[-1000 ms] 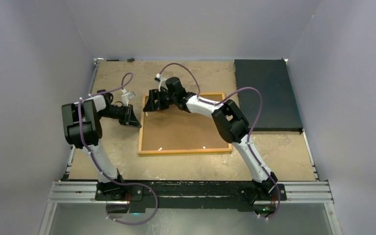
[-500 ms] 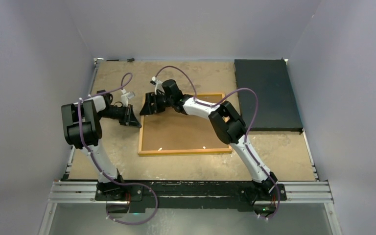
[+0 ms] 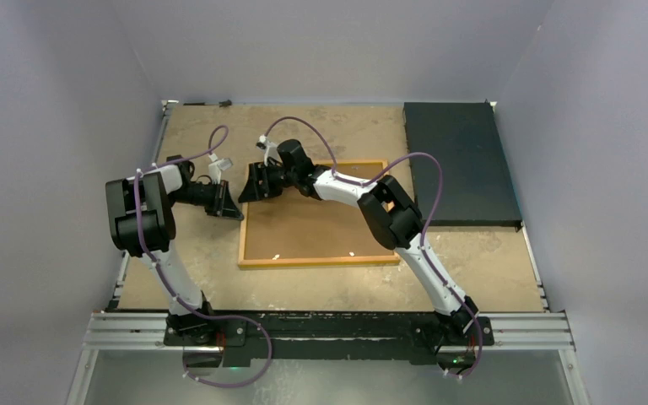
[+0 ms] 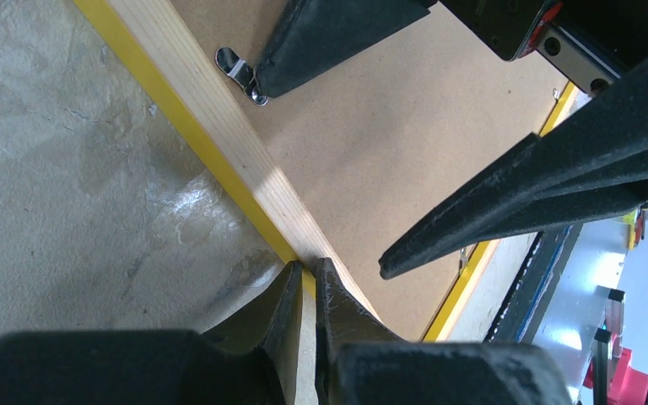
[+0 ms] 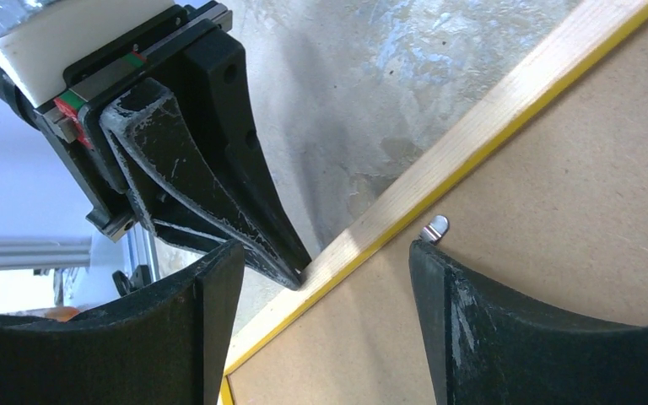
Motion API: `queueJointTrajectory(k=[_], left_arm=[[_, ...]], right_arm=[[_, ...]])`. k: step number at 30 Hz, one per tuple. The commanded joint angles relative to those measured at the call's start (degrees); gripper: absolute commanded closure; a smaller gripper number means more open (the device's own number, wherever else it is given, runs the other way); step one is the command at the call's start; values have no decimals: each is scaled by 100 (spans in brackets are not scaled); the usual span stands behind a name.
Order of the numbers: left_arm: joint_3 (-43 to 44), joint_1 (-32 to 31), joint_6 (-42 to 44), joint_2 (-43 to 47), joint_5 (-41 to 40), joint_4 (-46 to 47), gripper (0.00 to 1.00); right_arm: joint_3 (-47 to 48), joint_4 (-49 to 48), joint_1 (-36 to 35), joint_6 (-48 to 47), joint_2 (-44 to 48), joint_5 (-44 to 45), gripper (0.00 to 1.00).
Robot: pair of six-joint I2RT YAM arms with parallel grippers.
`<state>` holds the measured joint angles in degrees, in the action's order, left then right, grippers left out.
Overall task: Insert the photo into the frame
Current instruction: Install the photo frame at the center of the board.
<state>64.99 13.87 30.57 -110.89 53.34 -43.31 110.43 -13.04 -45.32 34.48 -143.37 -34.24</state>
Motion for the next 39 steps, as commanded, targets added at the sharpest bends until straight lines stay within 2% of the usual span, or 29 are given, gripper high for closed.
queueJointTrajectory(k=[1, 9, 16, 20, 39], left_arm=[[-129, -61, 214, 15, -323, 256, 94], [-145, -62, 258, 43, -322, 220, 95], [-135, -60, 306, 85, -337, 172, 95], [-118, -61, 261, 82, -306, 182, 95], [-161, -59, 231, -6, -263, 270, 95]], right_arm=[[209, 56, -47, -110, -217, -373, 26], [161, 181, 19, -259, -137, -309, 26], [-384, -78, 389, -315, 541, -304, 25], [-76, 241, 463, -456, 286, -276, 25], [259, 30, 219, -381, -388, -453, 23]])
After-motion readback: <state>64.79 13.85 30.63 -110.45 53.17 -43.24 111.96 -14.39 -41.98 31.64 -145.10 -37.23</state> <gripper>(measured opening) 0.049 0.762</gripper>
